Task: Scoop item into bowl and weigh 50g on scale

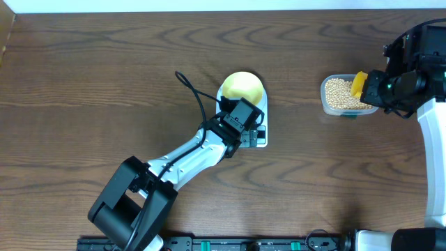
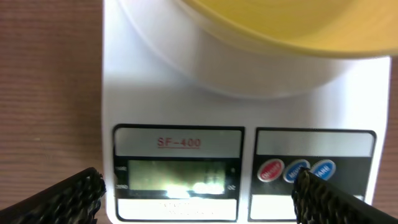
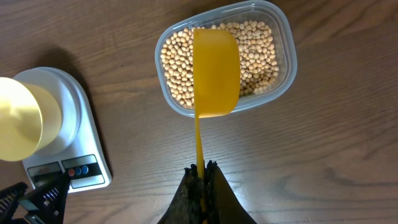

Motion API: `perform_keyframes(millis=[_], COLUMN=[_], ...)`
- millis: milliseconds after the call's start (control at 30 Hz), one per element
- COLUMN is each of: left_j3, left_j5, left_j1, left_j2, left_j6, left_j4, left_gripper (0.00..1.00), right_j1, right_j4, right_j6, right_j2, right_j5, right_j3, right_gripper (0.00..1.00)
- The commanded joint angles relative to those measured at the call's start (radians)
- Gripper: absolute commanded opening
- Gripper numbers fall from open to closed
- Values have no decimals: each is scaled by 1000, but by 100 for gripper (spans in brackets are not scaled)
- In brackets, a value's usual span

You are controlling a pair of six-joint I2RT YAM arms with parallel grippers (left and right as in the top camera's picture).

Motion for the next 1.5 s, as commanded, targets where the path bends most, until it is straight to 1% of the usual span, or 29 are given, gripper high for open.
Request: perform_keyframes(millis=[0, 333, 600, 1467], left_j3=[1, 1, 1, 1], left_j5=[-55, -62, -70, -98], left_j1=[1, 1, 1, 1], left_j2=[19, 65, 65, 66], left_j6=[-5, -5, -5, -5], left_j4=[-1, 1, 21, -5], left_gripper=[98, 98, 98, 98], right_j1=[-6, -6, -6, -6], right_j4=[-1, -4, -8, -19], right_j6=[0, 0, 0, 0], right_j2=[-7, -7, -7, -6], right_j5=[-6, -7, -6, -6], right_j3=[18, 18, 18, 18], right_gripper=[1, 1, 1, 1])
